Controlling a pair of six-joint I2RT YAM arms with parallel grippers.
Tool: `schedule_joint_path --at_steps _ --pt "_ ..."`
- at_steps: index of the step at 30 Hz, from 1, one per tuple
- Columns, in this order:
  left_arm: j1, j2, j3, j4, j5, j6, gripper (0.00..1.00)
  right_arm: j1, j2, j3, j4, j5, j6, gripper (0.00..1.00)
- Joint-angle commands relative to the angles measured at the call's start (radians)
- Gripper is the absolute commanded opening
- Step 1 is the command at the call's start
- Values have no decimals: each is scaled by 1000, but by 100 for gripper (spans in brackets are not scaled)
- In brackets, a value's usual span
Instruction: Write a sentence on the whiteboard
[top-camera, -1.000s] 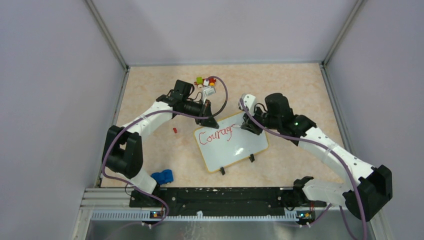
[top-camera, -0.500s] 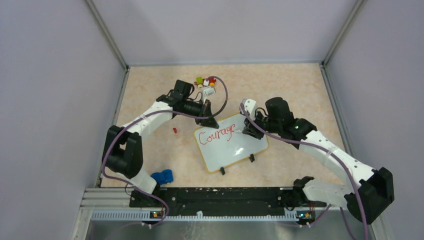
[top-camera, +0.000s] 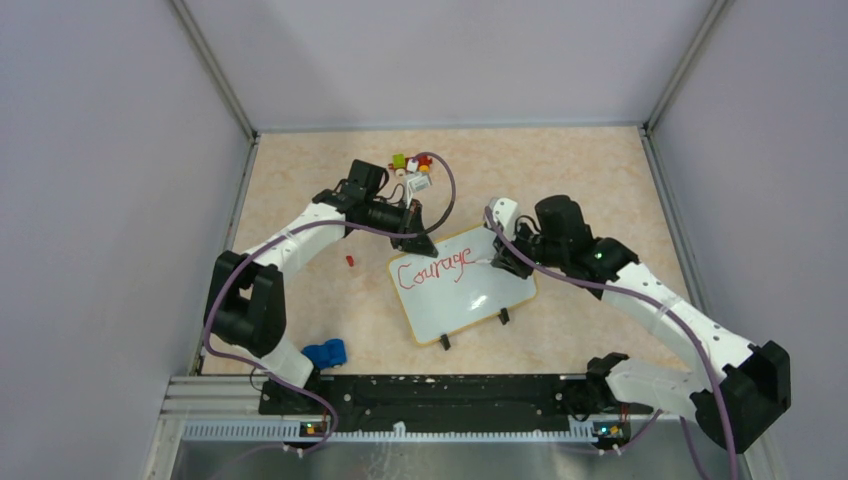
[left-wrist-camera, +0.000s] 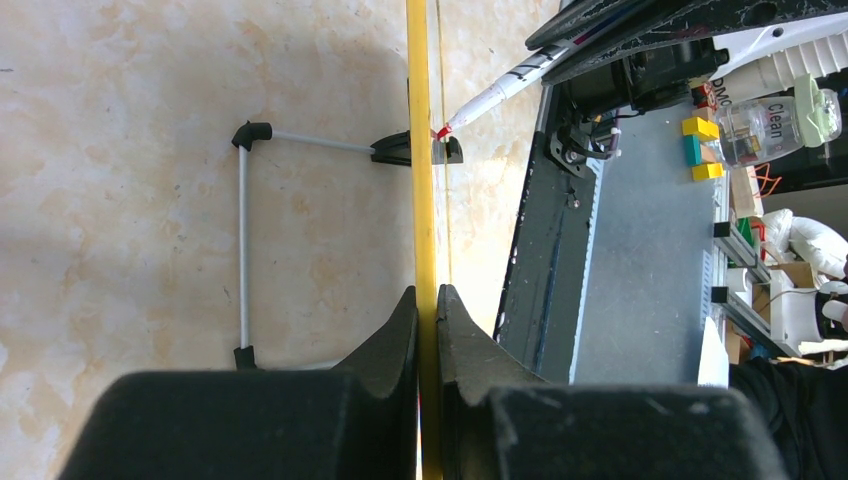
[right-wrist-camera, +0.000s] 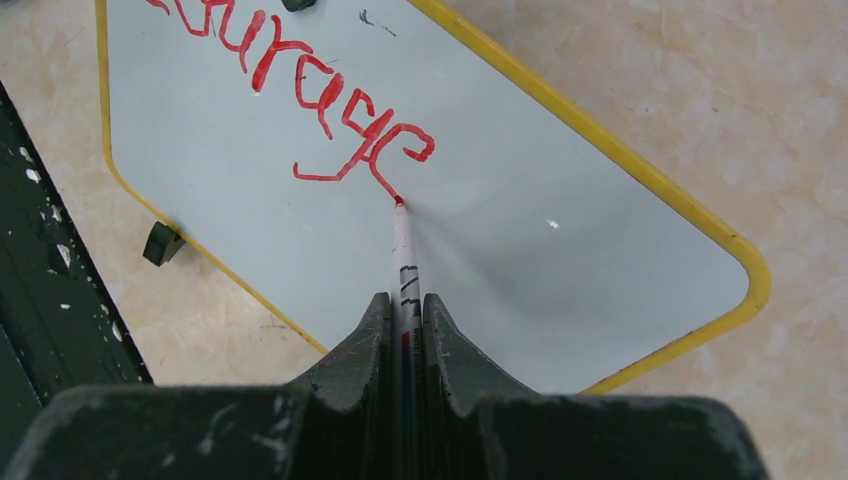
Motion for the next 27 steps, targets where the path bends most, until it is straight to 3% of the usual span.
schedule_joint_path --at_steps 1,10,27 --pt "-17 41 -32 -22 -33 66 0 -24 -12 32 1 59 -26 0" --pt "-16 40 -33 -19 -28 64 0 -32 -53 94 -77 -25 -4 0" --pt "-17 35 -34 -8 -18 54 0 -94 -62 49 -13 -23 26 0"
